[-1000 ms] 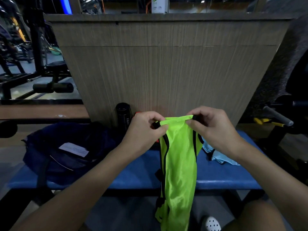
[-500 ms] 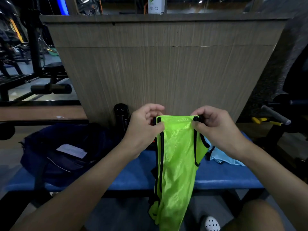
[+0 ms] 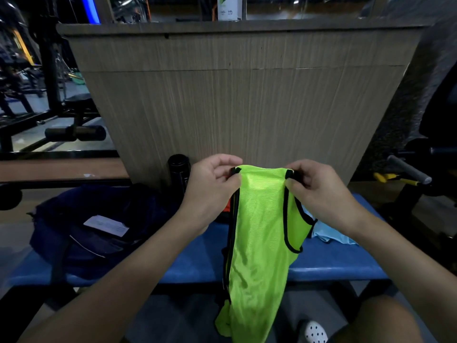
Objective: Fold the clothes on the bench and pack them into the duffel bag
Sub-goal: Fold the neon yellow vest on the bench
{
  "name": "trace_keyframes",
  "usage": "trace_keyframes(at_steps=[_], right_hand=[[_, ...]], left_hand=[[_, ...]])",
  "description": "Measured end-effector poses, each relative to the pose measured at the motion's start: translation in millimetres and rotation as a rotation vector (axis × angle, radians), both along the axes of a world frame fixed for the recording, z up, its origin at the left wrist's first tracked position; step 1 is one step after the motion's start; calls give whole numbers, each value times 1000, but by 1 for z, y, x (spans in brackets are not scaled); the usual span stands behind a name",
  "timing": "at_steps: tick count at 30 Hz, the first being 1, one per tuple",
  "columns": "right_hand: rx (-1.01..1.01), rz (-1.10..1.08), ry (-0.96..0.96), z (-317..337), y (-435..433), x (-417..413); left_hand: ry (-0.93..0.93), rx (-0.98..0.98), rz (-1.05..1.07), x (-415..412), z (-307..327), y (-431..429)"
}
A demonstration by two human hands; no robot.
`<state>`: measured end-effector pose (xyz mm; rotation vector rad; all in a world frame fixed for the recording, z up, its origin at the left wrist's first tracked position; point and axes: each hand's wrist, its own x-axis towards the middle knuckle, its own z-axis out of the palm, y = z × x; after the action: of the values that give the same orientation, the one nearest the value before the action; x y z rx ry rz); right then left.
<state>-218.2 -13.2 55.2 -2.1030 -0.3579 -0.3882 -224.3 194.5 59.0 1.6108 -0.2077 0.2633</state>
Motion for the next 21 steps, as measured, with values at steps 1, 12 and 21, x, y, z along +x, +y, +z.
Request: trace_keyframes(at_steps=[1,12,21], right_hand=[[34,0,-10,2,1,-2],[194,81,-7,5,5,-7],[-121,5,-154,3,4,-7]], left_hand=[[0,-5,16,1,-2,0],[-52,38,26,3,-6,-7],[-167,107,-28,3,0,-13]])
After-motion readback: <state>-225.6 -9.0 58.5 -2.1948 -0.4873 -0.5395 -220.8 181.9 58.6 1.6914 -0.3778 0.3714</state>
